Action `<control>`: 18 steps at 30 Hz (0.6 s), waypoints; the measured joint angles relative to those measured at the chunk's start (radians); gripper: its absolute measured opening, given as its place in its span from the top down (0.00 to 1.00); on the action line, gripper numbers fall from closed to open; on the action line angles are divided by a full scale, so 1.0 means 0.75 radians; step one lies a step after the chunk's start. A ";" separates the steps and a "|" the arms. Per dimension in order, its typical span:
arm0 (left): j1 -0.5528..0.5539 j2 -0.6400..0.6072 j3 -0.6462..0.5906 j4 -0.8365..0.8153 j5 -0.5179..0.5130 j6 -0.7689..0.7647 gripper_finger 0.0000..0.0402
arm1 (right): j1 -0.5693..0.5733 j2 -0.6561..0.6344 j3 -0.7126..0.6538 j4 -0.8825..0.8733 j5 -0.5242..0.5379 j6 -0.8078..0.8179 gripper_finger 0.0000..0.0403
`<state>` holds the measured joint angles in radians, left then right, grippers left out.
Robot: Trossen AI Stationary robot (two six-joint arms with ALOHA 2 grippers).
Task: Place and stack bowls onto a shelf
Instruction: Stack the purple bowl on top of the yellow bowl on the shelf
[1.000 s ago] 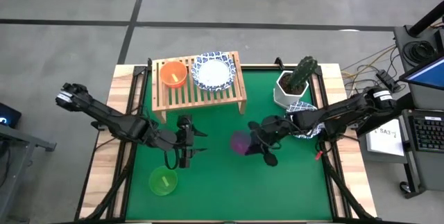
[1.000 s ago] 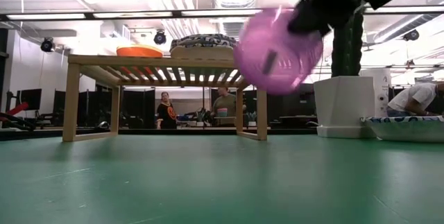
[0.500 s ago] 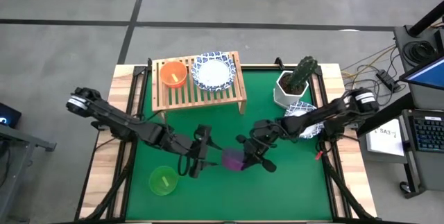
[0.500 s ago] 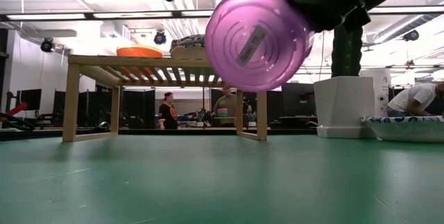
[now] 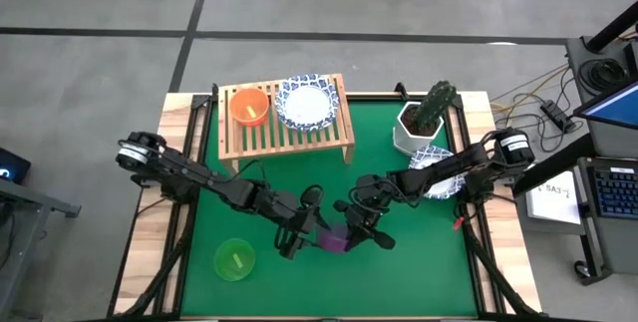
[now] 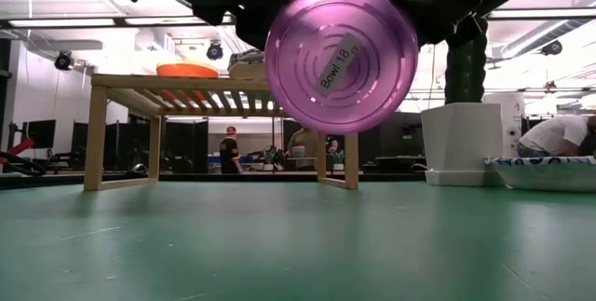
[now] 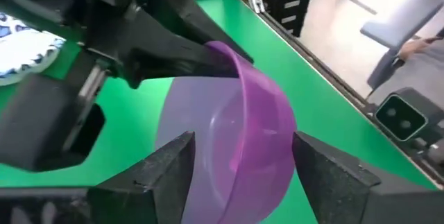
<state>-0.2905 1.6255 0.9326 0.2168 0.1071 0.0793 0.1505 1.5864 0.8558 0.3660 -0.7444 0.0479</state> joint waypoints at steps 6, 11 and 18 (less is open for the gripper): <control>-0.001 0.004 0.008 -0.003 0.031 -0.008 0.65 | 0.000 -0.007 0.000 0.000 0.003 -0.030 0.98; -0.002 0.001 0.008 -0.004 0.040 -0.008 0.89 | -0.005 -0.001 0.000 0.014 0.049 -0.014 0.93; 0.000 0.001 0.008 -0.001 0.025 -0.013 0.97 | -0.010 -0.001 0.004 0.021 0.130 0.007 0.79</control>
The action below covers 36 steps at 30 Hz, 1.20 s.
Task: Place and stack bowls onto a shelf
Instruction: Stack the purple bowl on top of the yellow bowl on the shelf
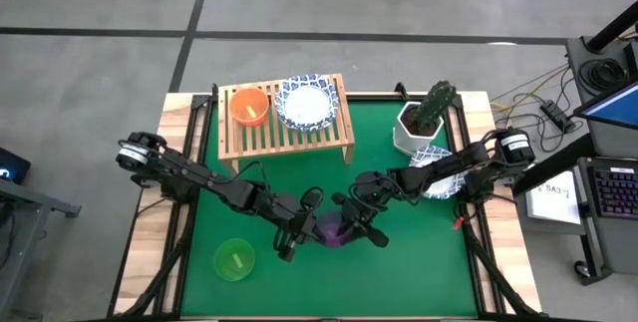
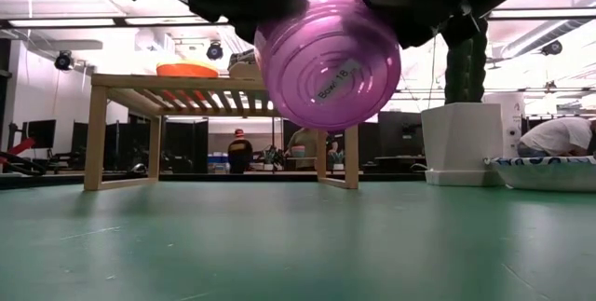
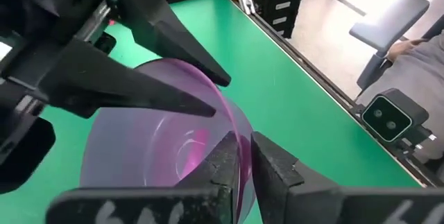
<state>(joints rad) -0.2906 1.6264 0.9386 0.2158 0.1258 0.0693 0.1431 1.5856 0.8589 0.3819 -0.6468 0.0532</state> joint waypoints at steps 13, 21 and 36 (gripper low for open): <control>0.001 -0.005 0.000 -0.028 0.019 -0.078 1.00 | -0.067 -0.082 -0.002 -0.015 0.003 0.045 0.60; -0.003 -0.042 0.000 -0.082 0.021 -0.135 1.00 | -0.105 -0.221 -0.003 -0.013 0.119 0.072 0.60; -0.028 -0.504 0.161 -0.762 -0.130 -0.275 1.00 | -0.104 -0.542 -0.004 -0.270 0.166 -0.035 0.60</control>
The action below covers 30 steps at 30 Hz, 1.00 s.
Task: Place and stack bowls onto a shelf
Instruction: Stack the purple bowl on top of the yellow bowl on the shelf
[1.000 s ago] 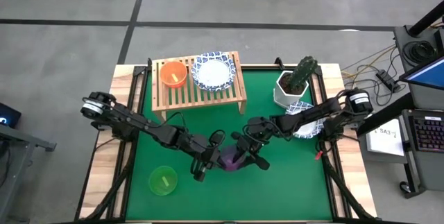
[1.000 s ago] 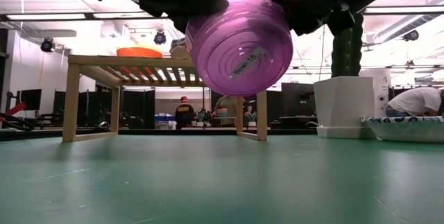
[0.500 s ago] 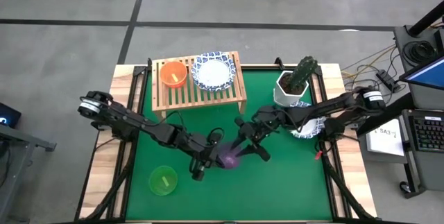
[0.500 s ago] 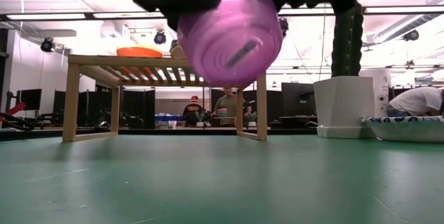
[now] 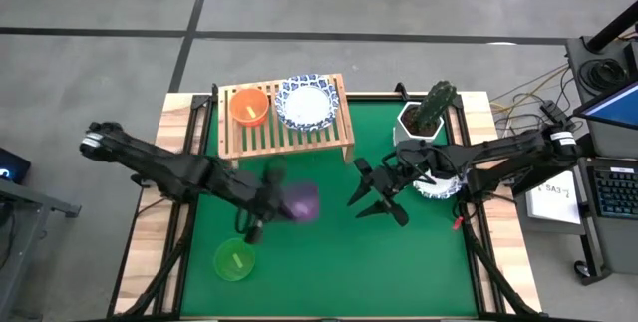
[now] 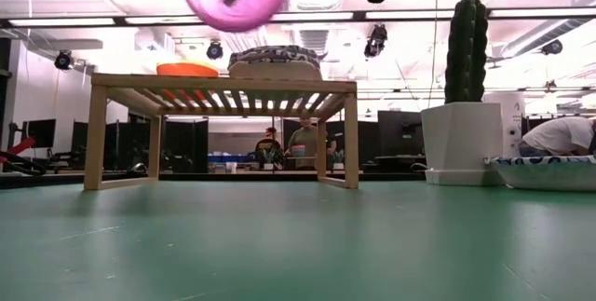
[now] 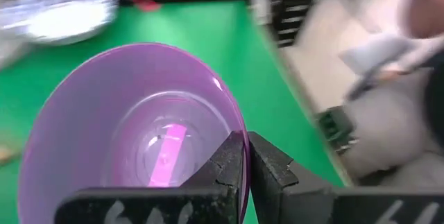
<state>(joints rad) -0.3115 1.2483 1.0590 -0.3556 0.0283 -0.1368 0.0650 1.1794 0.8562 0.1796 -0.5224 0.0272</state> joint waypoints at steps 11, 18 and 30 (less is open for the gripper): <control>0.144 -0.060 0.620 -1.272 -0.974 -0.006 1.00 | 0.000 0.052 -0.001 0.001 0.005 -0.064 0.60; 0.605 -0.075 0.640 -1.281 -0.758 0.158 1.00 | 0.000 0.113 -0.001 0.015 0.006 -0.061 0.60; 1.100 0.046 0.601 -1.154 -0.385 0.392 1.00 | 0.000 0.125 -0.001 0.008 0.013 -0.027 0.60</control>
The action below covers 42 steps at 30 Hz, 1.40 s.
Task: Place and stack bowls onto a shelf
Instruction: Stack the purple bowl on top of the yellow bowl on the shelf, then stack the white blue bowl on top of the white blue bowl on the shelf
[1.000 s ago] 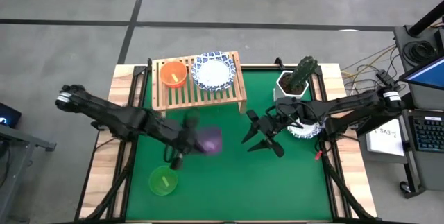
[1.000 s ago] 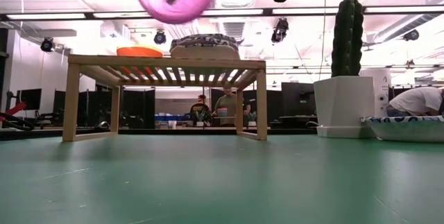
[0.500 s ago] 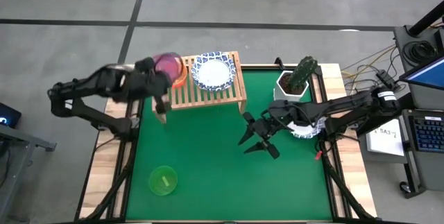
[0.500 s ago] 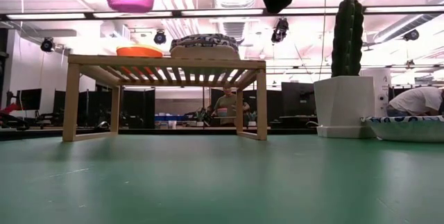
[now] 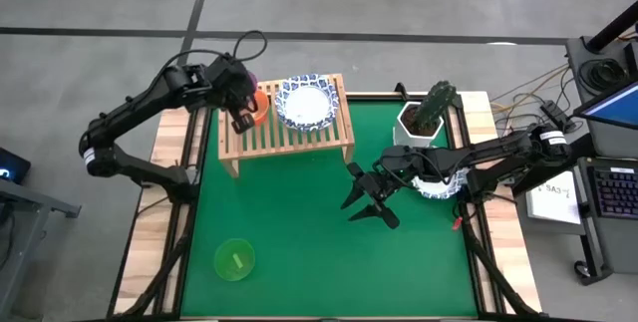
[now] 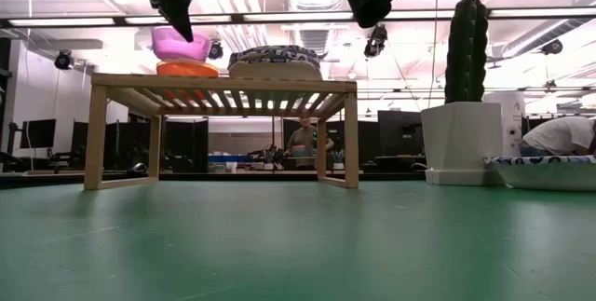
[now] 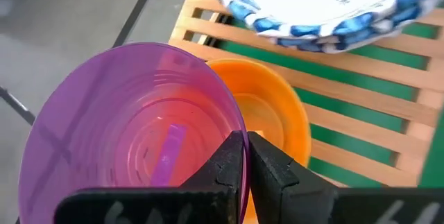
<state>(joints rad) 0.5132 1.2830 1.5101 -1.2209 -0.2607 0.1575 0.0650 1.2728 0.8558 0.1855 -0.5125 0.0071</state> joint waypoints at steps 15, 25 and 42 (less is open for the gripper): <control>0.005 0.081 0.000 0.010 0.060 -0.011 1.00 | 0.000 -0.001 0.000 -0.022 0.000 -0.008 0.60; 0.005 0.099 -0.001 0.011 0.059 -0.011 0.89 | 0.000 -0.001 0.000 -0.022 -0.001 -0.009 0.60; -0.040 -0.012 -0.001 0.011 0.302 -0.117 0.68 | 0.000 -0.001 0.000 -0.025 -0.001 -0.009 0.60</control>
<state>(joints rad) 0.4830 1.2740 1.5093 -1.2129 -0.0345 0.0699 0.0650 1.2724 0.8558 0.1669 -0.5129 0.0001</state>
